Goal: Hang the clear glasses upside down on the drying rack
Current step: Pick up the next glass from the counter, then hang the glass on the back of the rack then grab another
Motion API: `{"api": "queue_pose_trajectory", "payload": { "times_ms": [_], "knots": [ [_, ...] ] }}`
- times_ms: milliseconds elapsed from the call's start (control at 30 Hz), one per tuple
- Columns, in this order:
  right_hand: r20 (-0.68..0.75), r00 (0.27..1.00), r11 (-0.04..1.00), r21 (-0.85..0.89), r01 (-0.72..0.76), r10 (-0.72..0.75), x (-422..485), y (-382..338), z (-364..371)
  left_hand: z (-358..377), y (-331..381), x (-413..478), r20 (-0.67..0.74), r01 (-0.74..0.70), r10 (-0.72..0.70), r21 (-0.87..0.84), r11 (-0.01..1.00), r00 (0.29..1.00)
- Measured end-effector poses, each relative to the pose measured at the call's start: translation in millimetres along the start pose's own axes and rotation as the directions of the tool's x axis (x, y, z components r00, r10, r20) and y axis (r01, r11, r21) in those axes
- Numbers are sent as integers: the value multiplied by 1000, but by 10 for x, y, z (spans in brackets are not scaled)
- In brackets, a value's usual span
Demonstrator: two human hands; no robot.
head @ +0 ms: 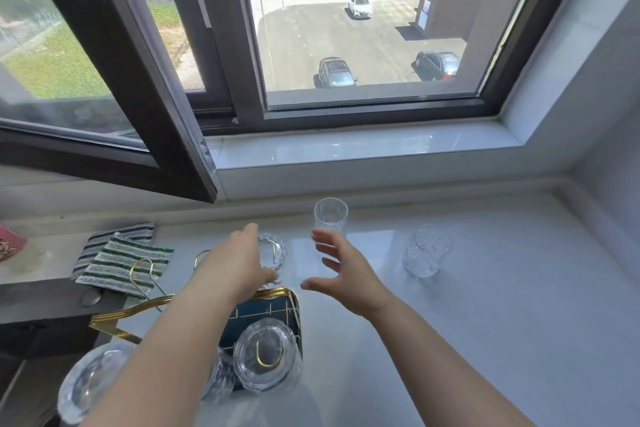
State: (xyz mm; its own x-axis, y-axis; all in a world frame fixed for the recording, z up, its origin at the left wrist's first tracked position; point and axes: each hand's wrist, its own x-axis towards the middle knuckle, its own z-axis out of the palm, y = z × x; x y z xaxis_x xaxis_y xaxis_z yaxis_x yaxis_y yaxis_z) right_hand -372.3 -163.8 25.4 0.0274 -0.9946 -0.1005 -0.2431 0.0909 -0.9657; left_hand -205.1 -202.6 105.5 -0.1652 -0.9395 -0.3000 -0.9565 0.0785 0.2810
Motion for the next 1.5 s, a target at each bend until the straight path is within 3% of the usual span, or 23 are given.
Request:
{"api": "queue_pose_trajectory", "payload": {
  "times_ms": [100, 200, 333, 433, 600, 800, 1133, 1367, 1500],
  "knots": [
    [-95, 996, 998, 55, 5, 0, -239, 134, -238, 108, 283, -45, -130, -78, 71, -49, 996, 989],
    [-235, 971, 987, 160, -7, 45, -503, 355, -502, 336, 623, -87, -190, -165, 166, 21, 986, 968],
    [-444, 885, 962, 274, -16, 142, -808, 702, -864, 713, 1049, -102, -128, -267, 263, -18, 963, 956],
    [-500, 849, 959, 281, -31, 174, -899, 892, -1089, 970, 1350, -61, -32, -287, 286, -174, 942, 958],
    [-504, 841, 968, 234, -88, 199, -828, 1106, -1367, 1370, 1659, 128, 84, -219, 283, -441, 870, 955],
    [-436, 874, 974, 161, -160, 216, -558, 1285, -1545, 1720, 1824, 468, 139, -132, 251, -563, 815, 958],
    [-405, 884, 973, 98, -210, 232, -166, 1402, -1498, 1865, 1928, 764, -5, -193, 251, -656, 729, 968],
    [-407, 898, 975, 207, -87, 166, -368, 1099, -1475, 1600, 1899, 570, 13, -147, 248, -775, 615, 969],
    [-400, 913, 980, 200, 2, 80, -608, 683, -1487, 1194, 1780, 231, -60, -186, 281, -876, 446, 958]
  ]
}}
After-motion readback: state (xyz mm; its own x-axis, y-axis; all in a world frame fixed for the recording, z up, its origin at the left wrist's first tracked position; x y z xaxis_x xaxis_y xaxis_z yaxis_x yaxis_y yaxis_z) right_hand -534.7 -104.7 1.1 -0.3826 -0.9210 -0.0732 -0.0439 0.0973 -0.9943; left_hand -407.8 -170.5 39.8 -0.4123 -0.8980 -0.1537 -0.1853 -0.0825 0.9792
